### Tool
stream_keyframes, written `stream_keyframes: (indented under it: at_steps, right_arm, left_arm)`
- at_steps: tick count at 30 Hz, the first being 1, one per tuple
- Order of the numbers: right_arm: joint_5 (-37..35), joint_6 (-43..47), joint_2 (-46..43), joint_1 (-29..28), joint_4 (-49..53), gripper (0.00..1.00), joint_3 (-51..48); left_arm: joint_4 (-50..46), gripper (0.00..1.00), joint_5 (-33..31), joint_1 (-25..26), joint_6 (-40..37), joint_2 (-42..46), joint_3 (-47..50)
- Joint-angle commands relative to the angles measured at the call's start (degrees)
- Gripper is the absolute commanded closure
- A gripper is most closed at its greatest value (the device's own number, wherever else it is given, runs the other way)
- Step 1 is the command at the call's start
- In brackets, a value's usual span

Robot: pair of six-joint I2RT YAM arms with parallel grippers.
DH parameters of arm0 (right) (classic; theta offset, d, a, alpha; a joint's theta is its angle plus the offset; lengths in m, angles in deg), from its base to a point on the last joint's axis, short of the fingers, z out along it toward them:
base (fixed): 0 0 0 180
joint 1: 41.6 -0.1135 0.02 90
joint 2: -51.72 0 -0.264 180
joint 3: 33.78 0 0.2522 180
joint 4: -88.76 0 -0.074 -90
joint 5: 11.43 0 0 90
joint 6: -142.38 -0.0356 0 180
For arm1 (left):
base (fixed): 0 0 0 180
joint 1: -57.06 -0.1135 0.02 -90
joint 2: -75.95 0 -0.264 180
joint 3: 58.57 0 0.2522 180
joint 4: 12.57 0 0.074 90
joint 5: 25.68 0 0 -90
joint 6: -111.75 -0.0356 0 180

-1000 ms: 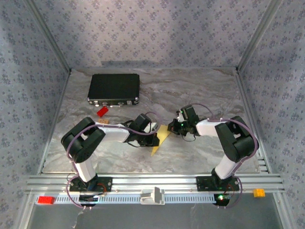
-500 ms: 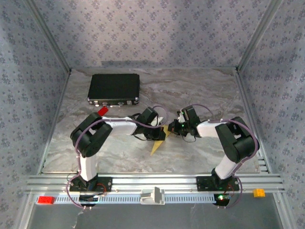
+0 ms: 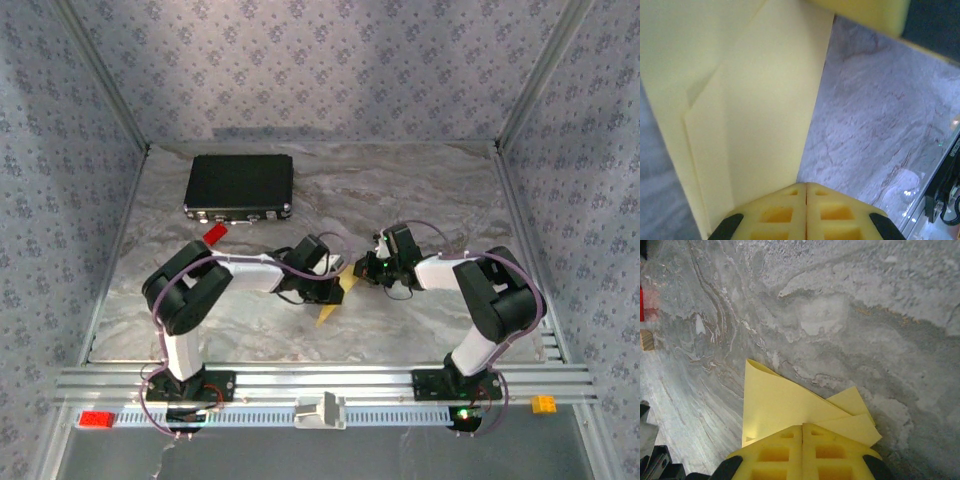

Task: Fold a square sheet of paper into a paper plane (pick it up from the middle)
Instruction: Fold the wing for the fifth time at the center of the table.

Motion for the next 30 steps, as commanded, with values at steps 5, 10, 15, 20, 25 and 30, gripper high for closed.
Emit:
stream_keyframes:
  at_steps: [5,10,15,20,25,30]
  right_arm:
    - [-3.88,-0.1,1.05,0.62,5.55,0.98,-0.81]
    - [-3.93,0.0,0.87,0.45,5.91,0.98,-0.31]
    - [-3.81,0.13,1.2,0.09,6.42,0.98,0.58]
    - [-3.47,0.47,1.02,-0.05,6.54,0.98,0.86]
    - [-3.37,0.58,1.03,-0.02,6.73,0.98,1.22]
    - [-3.37,0.59,0.99,-0.06,6.88,0.98,1.47]
  left_arm:
    - [-6.27,0.93,0.54,0.84,-0.74,3.84,4.76]
    - [-6.99,0.94,-0.14,1.39,-0.01,4.59,6.95]
    - [-6.14,0.95,0.06,1.51,0.55,6.95,6.53]
    - [-8.3,0.93,-3.02,1.35,-0.17,12.9,3.61]
    - [-7.62,0.9,-3.67,-0.75,-0.57,14.14,2.59]
    - [-6.87,0.91,-1.21,-1.47,-1.76,8.5,-1.96]
